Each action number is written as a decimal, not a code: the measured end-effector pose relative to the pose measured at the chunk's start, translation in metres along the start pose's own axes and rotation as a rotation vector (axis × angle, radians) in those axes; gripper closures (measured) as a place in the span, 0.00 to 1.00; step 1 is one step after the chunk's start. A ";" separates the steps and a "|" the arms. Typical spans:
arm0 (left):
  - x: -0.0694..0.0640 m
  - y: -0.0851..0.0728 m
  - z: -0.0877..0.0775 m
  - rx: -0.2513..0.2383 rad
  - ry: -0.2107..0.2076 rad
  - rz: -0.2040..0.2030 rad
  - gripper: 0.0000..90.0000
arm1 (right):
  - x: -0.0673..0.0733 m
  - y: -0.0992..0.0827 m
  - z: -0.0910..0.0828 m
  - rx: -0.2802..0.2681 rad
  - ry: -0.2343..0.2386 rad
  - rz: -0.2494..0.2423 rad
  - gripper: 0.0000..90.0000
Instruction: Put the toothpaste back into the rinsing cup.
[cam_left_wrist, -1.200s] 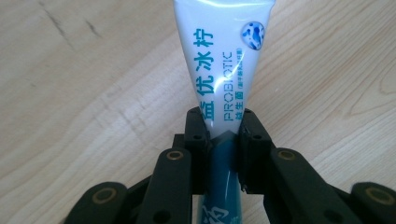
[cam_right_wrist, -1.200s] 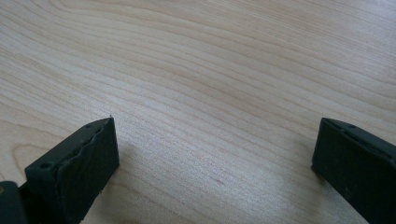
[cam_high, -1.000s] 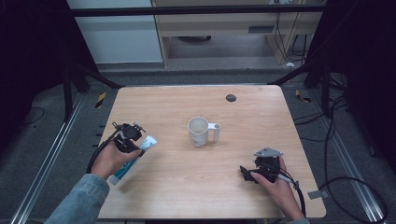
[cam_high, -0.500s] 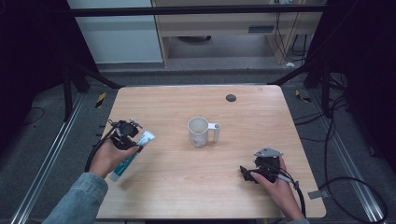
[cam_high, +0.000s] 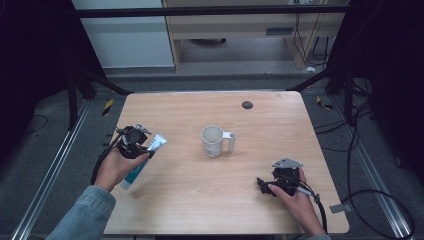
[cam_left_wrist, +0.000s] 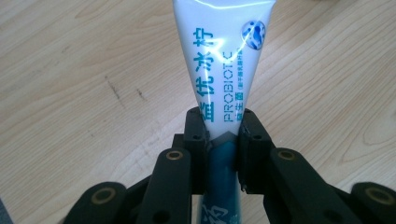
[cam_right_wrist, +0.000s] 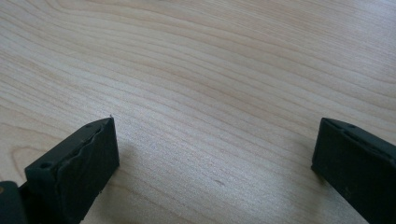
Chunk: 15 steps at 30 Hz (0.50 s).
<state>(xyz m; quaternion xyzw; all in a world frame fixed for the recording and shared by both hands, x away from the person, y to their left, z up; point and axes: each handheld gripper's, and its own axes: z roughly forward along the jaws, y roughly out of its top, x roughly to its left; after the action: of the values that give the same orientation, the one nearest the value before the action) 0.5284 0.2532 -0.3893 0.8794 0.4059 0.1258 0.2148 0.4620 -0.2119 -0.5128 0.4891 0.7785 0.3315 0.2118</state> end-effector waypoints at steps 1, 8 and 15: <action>0.000 0.000 0.001 -0.008 -0.002 -0.003 0.85 | 0.000 0.000 0.000 0.000 -0.001 0.001 0.01; 0.004 0.003 0.003 -0.038 -0.020 0.010 0.85 | 0.001 0.000 0.000 -0.002 -0.006 0.007 0.01; -0.004 0.008 -0.001 -0.090 -0.020 0.024 0.85 | 0.002 0.001 0.001 -0.004 -0.015 0.015 0.01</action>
<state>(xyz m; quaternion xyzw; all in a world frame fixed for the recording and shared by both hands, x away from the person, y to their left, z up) 0.5305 0.2455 -0.3853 0.8747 0.3874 0.1376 0.2566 0.4621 -0.2097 -0.5128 0.4971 0.7725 0.3308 0.2159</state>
